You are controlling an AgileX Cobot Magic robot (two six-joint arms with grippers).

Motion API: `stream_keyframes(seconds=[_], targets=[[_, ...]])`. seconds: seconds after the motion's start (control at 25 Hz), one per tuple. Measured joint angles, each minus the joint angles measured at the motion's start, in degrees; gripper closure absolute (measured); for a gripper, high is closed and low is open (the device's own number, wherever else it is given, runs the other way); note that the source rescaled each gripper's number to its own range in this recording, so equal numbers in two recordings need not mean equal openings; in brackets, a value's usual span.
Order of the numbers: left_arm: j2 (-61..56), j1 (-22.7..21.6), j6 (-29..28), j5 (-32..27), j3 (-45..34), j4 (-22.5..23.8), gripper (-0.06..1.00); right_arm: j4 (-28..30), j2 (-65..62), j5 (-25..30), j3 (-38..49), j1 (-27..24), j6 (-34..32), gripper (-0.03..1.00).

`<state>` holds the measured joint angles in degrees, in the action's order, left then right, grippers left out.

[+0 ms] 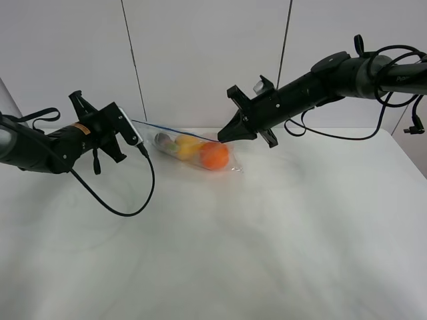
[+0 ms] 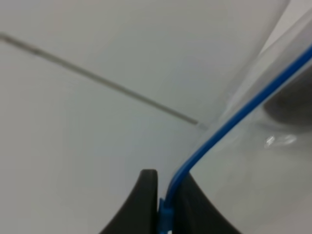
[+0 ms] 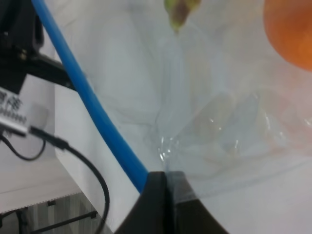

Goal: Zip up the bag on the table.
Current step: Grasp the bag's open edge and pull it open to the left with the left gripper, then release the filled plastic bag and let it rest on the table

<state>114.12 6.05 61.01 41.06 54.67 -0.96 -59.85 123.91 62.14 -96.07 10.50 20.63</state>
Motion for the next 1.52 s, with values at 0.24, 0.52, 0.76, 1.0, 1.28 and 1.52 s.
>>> stream_keyframes(seconds=[0.24, 0.52, 0.76, 1.0, 1.28, 1.52], targets=[[0.00, -0.98, 0.00, 0.00, 0.00, -0.06, 0.94, 0.52, 0.00, 0.20, 0.00, 0.00, 0.00, 0.97], [0.00, -1.54, -0.05, 0.07, 0.00, 0.56, 0.94, 0.28, 0.00, 0.27, 0.00, 0.00, 0.00, 0.97], [0.00, -2.05, -0.11, 0.07, 0.00, 1.27, 0.94, -0.34, 0.00, 0.09, 0.00, 0.00, -0.05, 0.97], [0.00, -3.30, -3.81, 0.36, 0.00, 0.62, 0.71, 1.83, 0.00, 1.15, 0.00, -0.19, -0.16, 0.97], [0.00, -4.28, -7.75, 0.38, 0.00, 0.34, 0.00, 2.21, 0.00, 1.31, 0.00, -0.30, -0.16, 0.97], [0.00, -8.00, -11.07, 0.43, 0.00, -3.65, -0.05, 2.33, 0.00, 1.37, 0.00, -0.30, -0.16, 0.97]])
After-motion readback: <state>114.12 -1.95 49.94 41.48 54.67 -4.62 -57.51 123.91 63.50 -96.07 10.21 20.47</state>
